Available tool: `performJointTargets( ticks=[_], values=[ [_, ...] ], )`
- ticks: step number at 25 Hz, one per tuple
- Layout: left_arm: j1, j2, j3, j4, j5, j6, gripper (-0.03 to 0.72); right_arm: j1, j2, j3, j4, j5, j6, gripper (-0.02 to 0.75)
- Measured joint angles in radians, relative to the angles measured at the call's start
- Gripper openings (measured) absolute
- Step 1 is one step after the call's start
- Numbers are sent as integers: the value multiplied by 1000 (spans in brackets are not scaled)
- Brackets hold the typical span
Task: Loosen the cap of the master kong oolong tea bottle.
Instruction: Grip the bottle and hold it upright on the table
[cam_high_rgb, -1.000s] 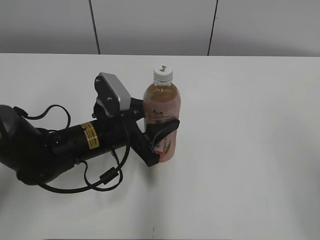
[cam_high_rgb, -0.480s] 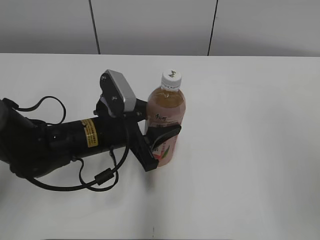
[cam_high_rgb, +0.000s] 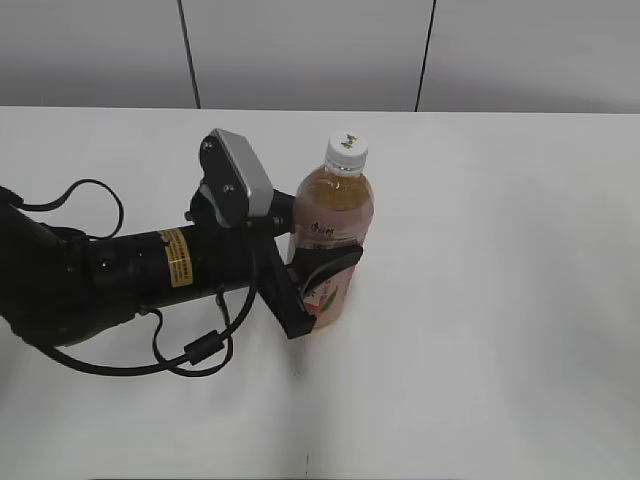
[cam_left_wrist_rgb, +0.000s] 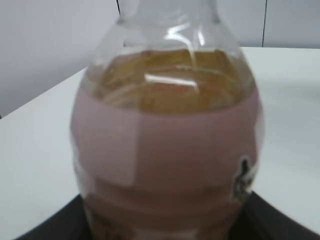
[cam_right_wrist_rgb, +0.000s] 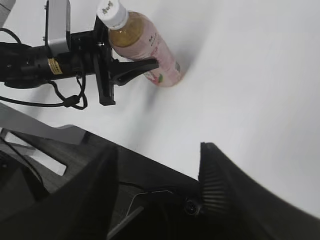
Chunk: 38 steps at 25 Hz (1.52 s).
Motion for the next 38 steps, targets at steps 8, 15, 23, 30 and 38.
performJointTargets(
  ticks=[8, 15, 23, 30, 38],
  values=[
    [0, -21, 0, 9, 32, 0, 368, 0, 91, -101, 59, 2, -1, 396],
    [0, -21, 0, 11, 59, 0, 368, 0, 176, -115, 59, 2, 7, 396],
    [0, -21, 0, 11, 59, 0, 368, 174, 294, -137, -108, 2, 97, 370],
    [0, -21, 0, 13, 59, 0, 368, 488, 496, -325, -316, -30, 344, 367],
    [0, -21, 0, 15, 72, 0, 368, 647, 746, -660, -464, -2, 528, 365]
  ],
)
